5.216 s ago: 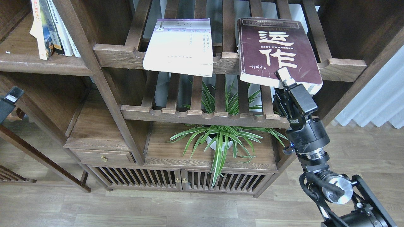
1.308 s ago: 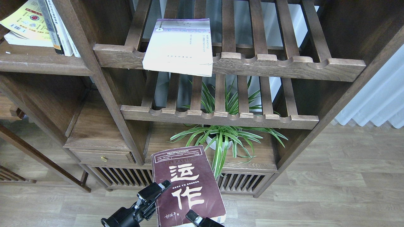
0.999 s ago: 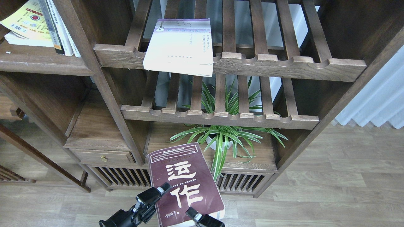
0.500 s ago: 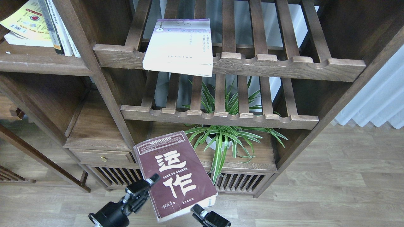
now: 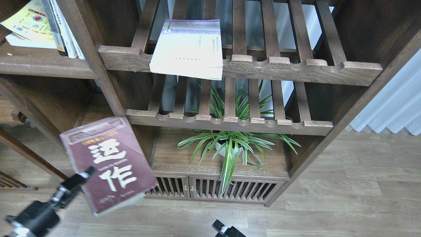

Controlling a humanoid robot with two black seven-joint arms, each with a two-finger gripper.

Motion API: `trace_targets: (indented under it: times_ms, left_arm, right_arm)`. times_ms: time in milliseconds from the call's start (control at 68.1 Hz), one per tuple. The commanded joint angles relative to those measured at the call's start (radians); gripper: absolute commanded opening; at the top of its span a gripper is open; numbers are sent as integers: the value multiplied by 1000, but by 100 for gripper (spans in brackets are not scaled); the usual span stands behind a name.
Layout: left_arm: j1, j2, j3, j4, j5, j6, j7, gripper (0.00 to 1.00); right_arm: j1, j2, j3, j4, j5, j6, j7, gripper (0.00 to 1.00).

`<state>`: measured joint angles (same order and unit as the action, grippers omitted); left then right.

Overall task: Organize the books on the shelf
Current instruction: 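Carry the maroon book with the left gripper toward the far-side shelf section, then place the maroon book onto the far-side shelf with the left gripper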

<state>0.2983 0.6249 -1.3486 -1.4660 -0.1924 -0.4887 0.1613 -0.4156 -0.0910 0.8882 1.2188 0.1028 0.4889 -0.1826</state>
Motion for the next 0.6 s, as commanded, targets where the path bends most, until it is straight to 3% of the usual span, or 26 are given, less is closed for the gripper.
trace_targets:
  times_ms: [0,118,411,588]
  left_arm:
    - [16,42,-134,-14,2,0,38,9]
    - [18,67,-251,-34,2,0,69,9]
    - [15,202,-475,-89,2,0,69,9]
    - [-4,266,-535,-99,2,0,67,9]
  right_arm:
    - [6,2,0,-15,-2,0,-1,86]
    - [6,2,0,-30,-2,0,-1,86]
    - [6,17,-2,-58,-2,0,-1,86]
    - [6,30,-2,-59,-3,0,-3,86]
